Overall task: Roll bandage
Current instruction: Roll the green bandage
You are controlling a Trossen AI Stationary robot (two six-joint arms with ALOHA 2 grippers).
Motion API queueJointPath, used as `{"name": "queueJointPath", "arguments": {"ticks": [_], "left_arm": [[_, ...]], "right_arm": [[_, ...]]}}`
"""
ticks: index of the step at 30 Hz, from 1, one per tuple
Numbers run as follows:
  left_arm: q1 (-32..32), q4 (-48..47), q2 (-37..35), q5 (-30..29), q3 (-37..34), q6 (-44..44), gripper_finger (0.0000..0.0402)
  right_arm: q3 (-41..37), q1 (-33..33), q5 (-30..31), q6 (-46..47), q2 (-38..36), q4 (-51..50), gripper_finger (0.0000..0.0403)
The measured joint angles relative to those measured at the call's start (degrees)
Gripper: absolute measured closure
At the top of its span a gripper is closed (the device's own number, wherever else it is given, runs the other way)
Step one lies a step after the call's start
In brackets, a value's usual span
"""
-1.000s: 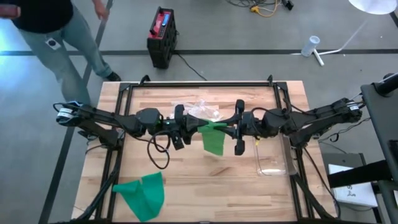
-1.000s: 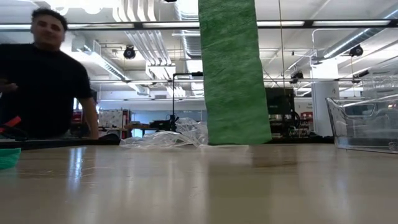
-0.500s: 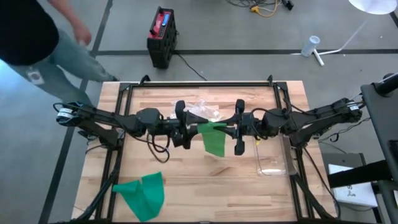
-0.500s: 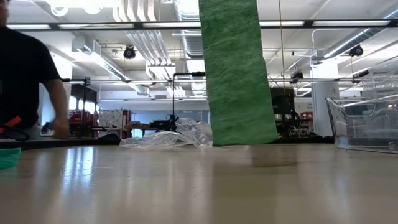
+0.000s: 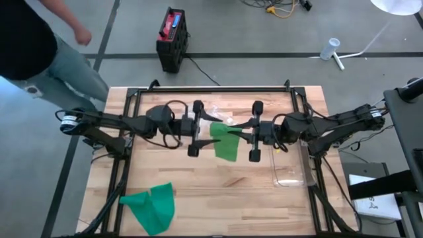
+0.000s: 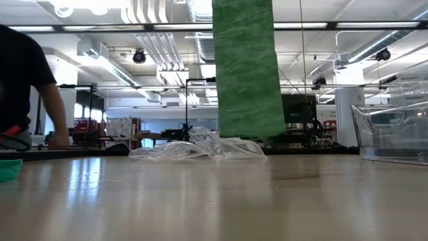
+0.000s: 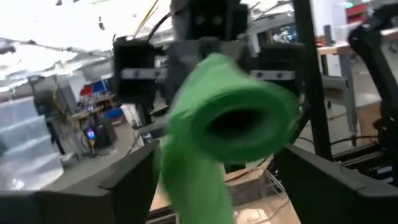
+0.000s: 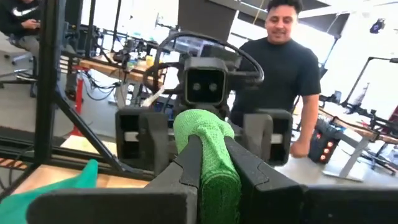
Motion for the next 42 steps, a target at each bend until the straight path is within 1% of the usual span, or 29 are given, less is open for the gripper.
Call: {"name": "queueJointPath", "arguments": {"ticks": [4,6,8,9,11,15,16,17,20,22,25,28,31,32,34,37,39,42], "left_arm": [[0.27,2.62,-0.02,0.0,0.0,-1.13,0.0092],[0.29,3.18,-0.02,-0.54,0.0,-2.23,0.0106],[0.38,3.03,-0.02,-3.15,0.0,-2.85,0.0137],[0.47,2.58,-0.02,-4.75,0.0,-2.85,0.0158],[0.72,1.75,-0.04,-6.31,0.0,-2.89,0.0214],[1.29,1.74,-0.05,-6.23,0.0,-2.89,0.0356],[1.47,1.64,-0.09,-6.25,0.0,-2.91,0.0373],[1.61,1.7,-0.11,-6.25,0.0,-3.12,0.0378],[2.18,0.85,-0.11,-6.2,0.0,-6.27,0.0365],[2.75,-0.02,-0.2,-6.24,0.0,-9.81,0.0364],[4.45,-1.5,-0.31,-7.55,-0.02,-15.96,0.0376],[6.55,-2.84,-0.28,-7.09,-0.54,-21.66,0.0378],[9.3,-2.8,-0.28,-2.29,-1.3,-28.62,0.0378],[10.16,-2.85,-0.26,0.11,-1.48,-31.03,0.0377],[11.1,-2.92,-0.26,2.95,-1.57,-34.21,0.0368],[11.0,-3.26,-0.26,3.92,-1.57,-34.14,0.036],[10.86,-3.49,-0.26,4.26,-1.57,-33.39,0.0362],[10.55,-3.62,-0.26,3.94,-1.57,-26.5,0.037]], "right_arm": [[-0.52,-0.19,3.51,-0.59,0.69,-0.07,0.0371],[-0.54,-0.24,5.21,-0.73,1.21,0.25,0.0369],[-0.58,-0.24,5.57,-0.73,1.25,0.38,0.0367],[-0.57,-0.24,5.57,-0.71,1.21,0.81,0.0366],[-0.56,-0.24,6.18,-0.58,1.16,0.89,0.0365],[-0.37,-0.24,6.22,0.06,1.16,0.74,0.0361],[-0.23,-0.24,6.22,-0.04,1.16,0.46,0.0358],[0.02,-0.24,6.24,-0.48,1.16,0.07,0.0352],[1.55,-0.13,6.28,-2.91,0.8,-4.09,0.0321],[3.35,0.18,6.29,-5.32,0.41,-7.22,0.0293],[6.58,1.07,6.45,-9.25,-0.36,-9.38,0.0249],[7.88,2.48,6.66,-15.81,-0.17,-10.92,0.0211],[7.01,4.0,8.04,-24.52,0.97,-12.29,0.0184],[6.65,4.42,9.69,-26.7,1.25,-12.18,0.0178],[5.81,5.18,14.74,-31.14,1.77,-12.23,0.017],[4.94,5.53,21.77,-34.28,3.29,-12.24,0.0165],[4.69,5.76,22.58,-33.73,4.24,-12.58,0.0166],[4.67,6.23,22.67,-30.27,4.15,-12.2,0.0172]]}}
